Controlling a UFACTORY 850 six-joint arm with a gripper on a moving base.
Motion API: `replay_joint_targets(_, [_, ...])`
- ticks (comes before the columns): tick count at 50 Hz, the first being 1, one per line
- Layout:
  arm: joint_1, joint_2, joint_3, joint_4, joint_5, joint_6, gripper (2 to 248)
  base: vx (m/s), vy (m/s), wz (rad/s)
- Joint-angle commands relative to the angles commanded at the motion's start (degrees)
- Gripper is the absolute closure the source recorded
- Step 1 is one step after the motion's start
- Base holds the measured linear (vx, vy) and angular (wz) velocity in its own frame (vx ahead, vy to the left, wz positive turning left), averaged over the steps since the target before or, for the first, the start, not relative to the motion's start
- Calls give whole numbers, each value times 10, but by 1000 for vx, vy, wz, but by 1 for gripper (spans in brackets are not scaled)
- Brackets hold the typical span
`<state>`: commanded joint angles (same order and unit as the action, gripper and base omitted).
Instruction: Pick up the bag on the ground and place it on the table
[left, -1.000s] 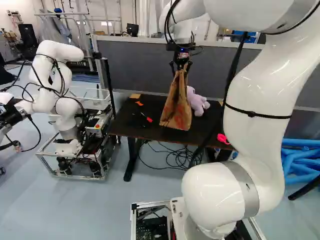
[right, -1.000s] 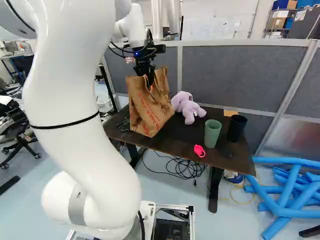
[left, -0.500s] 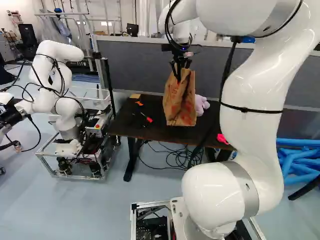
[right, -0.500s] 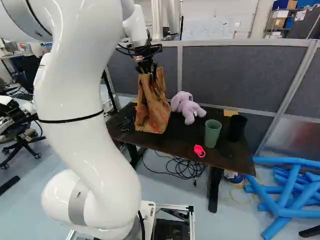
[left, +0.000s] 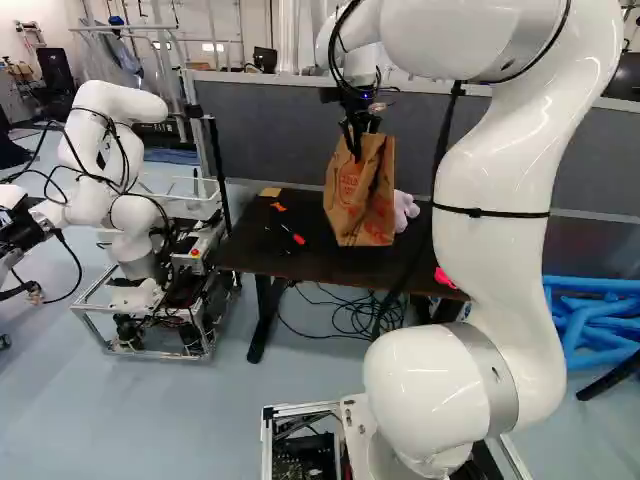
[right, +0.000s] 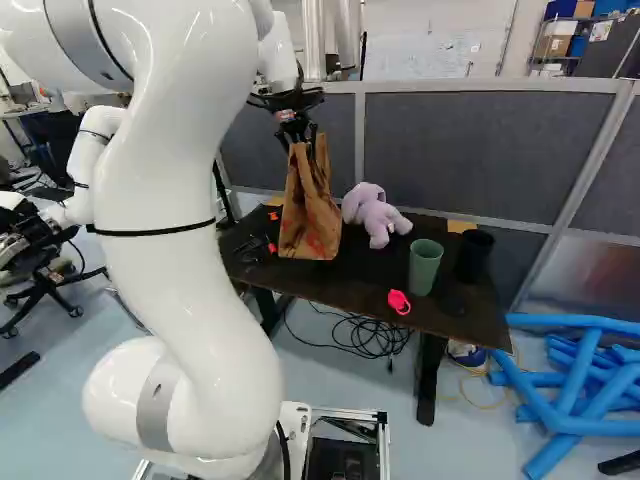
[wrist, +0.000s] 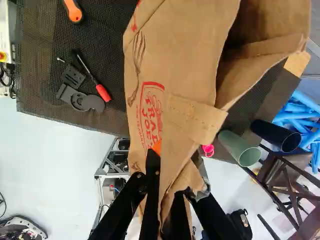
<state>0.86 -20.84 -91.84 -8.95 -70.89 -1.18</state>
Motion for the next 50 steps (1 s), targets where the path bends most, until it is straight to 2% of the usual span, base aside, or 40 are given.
replay_joint_targets(22, [0, -20, -12, -13, 0, 0, 229, 0, 0, 0])
replay_joint_targets(40, [2, -32, 9, -25, 3, 0, 229, 0, 0, 0])
replay_joint_targets(50, [3, -36, 25, -25, 24, 0, 229, 0, 0, 0])
